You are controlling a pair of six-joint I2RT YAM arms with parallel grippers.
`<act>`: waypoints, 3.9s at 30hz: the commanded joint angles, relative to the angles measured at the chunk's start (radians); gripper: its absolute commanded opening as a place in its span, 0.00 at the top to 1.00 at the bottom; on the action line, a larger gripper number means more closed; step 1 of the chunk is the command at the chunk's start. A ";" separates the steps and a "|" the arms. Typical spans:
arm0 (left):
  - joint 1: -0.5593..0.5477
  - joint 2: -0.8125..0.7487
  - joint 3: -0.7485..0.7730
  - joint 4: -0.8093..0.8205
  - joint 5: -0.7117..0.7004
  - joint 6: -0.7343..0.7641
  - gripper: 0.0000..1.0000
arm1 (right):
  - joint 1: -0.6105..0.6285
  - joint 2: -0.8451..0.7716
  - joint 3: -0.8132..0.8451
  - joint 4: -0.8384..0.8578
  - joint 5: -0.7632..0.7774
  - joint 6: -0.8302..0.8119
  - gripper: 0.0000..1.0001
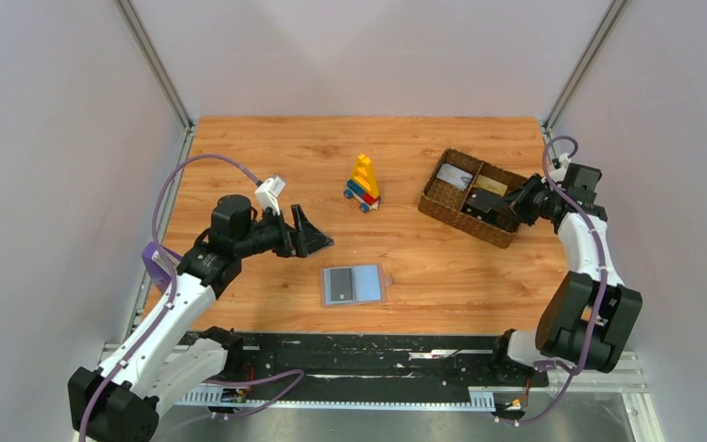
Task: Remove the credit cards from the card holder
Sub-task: Place the credit card in the storage box, then remove the credit card from the card holder.
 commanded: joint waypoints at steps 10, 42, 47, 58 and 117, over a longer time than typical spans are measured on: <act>0.000 -0.074 0.042 -0.068 -0.071 0.051 0.00 | -0.020 0.165 0.155 -0.080 0.008 -0.089 1.00; -0.001 -0.053 0.002 -0.029 -0.084 0.025 0.00 | -0.006 0.396 0.231 -0.060 -0.036 -0.187 0.94; 0.000 -0.054 0.002 -0.024 -0.081 0.020 0.00 | -0.003 0.431 0.248 -0.046 -0.032 -0.183 0.87; 0.000 -0.058 -0.004 -0.034 -0.085 0.027 0.00 | 0.010 0.440 0.280 -0.053 0.054 -0.161 0.79; 0.000 -0.255 0.103 -0.388 -0.510 0.137 0.00 | 1.394 0.525 0.430 -0.194 0.957 0.486 0.29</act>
